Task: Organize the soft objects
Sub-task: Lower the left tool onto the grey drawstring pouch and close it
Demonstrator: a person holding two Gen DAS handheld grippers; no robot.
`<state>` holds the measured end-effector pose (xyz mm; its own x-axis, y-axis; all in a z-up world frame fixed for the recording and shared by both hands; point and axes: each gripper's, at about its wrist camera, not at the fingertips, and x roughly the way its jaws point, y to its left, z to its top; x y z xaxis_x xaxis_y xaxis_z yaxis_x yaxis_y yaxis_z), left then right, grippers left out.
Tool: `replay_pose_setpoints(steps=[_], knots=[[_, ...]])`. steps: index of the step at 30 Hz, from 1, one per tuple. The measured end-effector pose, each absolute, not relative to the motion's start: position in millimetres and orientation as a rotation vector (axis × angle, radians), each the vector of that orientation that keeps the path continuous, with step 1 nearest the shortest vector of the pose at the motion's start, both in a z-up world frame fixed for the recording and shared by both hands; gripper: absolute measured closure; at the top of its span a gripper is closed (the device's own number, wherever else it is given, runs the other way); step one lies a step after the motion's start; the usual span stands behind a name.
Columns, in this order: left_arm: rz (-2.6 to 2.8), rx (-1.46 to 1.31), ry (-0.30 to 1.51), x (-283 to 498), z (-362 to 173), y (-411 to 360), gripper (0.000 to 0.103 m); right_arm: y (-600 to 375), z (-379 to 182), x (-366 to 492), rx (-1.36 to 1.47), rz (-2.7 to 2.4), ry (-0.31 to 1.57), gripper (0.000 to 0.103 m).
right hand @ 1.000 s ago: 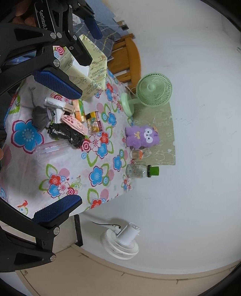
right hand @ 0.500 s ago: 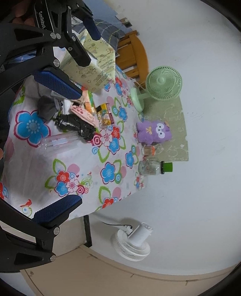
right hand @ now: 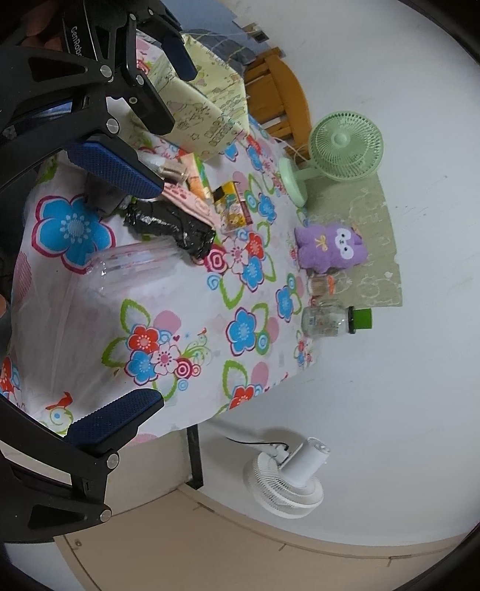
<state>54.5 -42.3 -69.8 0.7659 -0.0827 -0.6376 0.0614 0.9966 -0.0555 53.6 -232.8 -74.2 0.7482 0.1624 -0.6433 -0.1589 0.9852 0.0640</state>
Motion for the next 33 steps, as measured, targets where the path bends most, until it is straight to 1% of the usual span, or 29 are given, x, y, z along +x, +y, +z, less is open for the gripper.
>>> replay_pose_setpoints(steps=[21, 33], knots=[[-0.08, -0.026, 0.838, 80, -121, -44, 0.0, -233, -128, 80, -0.031, 0.172, 0.84, 0.0], [-0.064, -0.038, 0.898, 88, -141, -40, 0.0, -231, -153, 98, -0.025, 0.179, 0.901, 0.0]])
